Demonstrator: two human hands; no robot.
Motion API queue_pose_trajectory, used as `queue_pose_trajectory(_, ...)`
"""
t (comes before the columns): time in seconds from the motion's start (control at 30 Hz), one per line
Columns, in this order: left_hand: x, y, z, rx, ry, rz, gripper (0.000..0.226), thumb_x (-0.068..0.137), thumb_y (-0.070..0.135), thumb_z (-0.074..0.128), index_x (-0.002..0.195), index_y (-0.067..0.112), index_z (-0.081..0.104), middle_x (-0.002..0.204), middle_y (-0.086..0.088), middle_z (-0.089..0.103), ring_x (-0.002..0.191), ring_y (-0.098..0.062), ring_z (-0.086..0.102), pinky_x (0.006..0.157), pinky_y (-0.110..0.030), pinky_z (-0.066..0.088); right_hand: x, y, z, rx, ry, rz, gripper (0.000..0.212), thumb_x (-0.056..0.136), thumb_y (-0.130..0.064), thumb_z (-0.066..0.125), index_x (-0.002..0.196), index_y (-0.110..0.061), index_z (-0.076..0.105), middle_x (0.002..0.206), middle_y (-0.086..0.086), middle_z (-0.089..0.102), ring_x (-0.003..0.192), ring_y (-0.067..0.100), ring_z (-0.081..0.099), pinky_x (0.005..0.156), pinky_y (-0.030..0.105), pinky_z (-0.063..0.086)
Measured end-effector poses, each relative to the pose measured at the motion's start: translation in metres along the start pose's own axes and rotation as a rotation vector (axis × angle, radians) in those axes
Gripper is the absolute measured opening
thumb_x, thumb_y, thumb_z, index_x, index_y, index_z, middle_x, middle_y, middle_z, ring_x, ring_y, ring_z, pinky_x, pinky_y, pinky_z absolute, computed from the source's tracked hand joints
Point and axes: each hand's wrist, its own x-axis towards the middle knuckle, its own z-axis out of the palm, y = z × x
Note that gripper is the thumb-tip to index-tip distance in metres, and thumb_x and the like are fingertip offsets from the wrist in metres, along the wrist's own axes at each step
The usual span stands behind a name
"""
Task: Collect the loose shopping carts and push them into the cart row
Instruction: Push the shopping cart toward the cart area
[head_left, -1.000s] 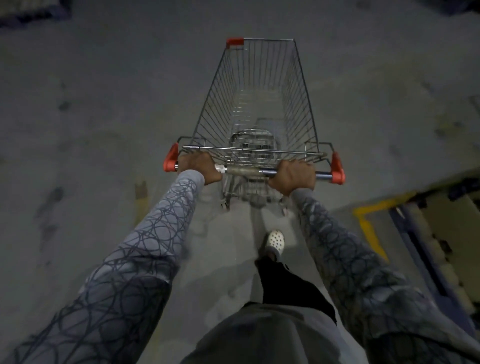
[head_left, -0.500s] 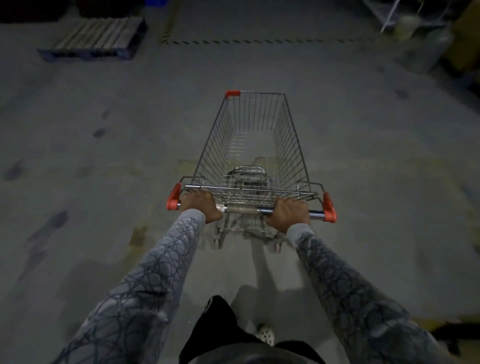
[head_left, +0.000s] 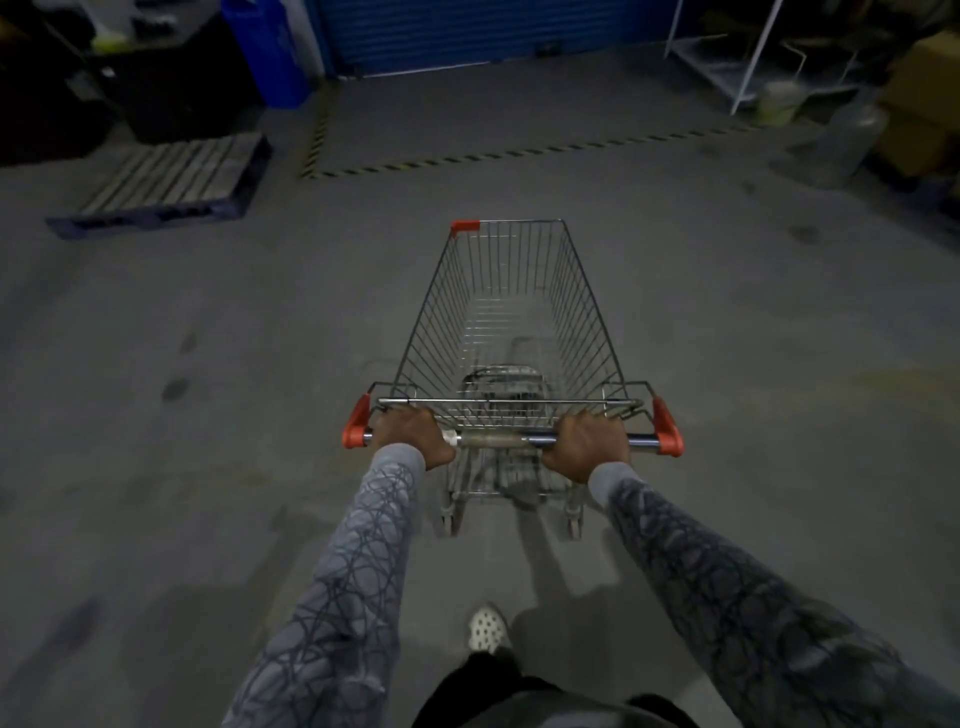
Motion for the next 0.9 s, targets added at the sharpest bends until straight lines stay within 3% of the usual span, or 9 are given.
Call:
queue_pose_trajectory(0.27, 0.170, 0.013, -0.044, 0.041, 0.002, 0.108, 0.051, 0.072, 0.051, 0.054, 0.107, 0.018, 0.071, 0.109, -0.005, 0.071, 0.103, -0.028, 0.067, 0.089, -0.035, 0.048, 0.147, 0.009, -0.040, 0.057, -0.019, 0.098, 0.046, 0.085, -0.055, 0.057, 0.109, -0.018, 0.066, 0.112, 0.009, 0.070, 0.103, 0.028, 0.066, 0.089, 0.035, 0.047)
queue_pose_trajectory(0.47, 0.305, 0.024, -0.085, 0.014, 0.042, 0.162, 0.049, 0.072, 0.052, 0.056, 0.105, 0.018, 0.071, 0.109, -0.006, 0.071, 0.103, -0.028, 0.067, 0.089, -0.035, 0.052, 0.274, 0.018, -0.060, 0.102, -0.034, 0.155, 0.048, 0.082, -0.054, 0.059, 0.108, -0.015, 0.068, 0.108, 0.012, 0.071, 0.100, 0.032, 0.066, 0.082, 0.036, 0.046)
queue_pose_trajectory(0.7, 0.462, 0.047, -0.131, -0.034, 0.042, 0.178, 0.042, 0.072, 0.051, 0.058, 0.092, 0.018, 0.075, 0.097, -0.006, 0.073, 0.093, -0.028, 0.069, 0.080, -0.032, 0.052, 0.430, 0.036, -0.090, 0.088, -0.043, 0.192, 0.043, 0.087, -0.052, 0.052, 0.109, -0.018, 0.066, 0.109, 0.010, 0.070, 0.097, 0.029, 0.066, 0.078, 0.036, 0.043)
queue_pose_trajectory(0.9, 0.586, 0.049, -0.158, -0.027, 0.025, 0.167, 0.038, 0.073, 0.049, 0.059, 0.095, 0.021, 0.073, 0.097, -0.004, 0.073, 0.093, -0.028, 0.069, 0.078, -0.033, 0.050, 0.559, 0.040, -0.119, 0.057, -0.044, 0.167, 0.047, 0.084, -0.055, 0.056, 0.110, -0.017, 0.066, 0.107, 0.009, 0.069, 0.097, 0.030, 0.066, 0.081, 0.037, 0.046)
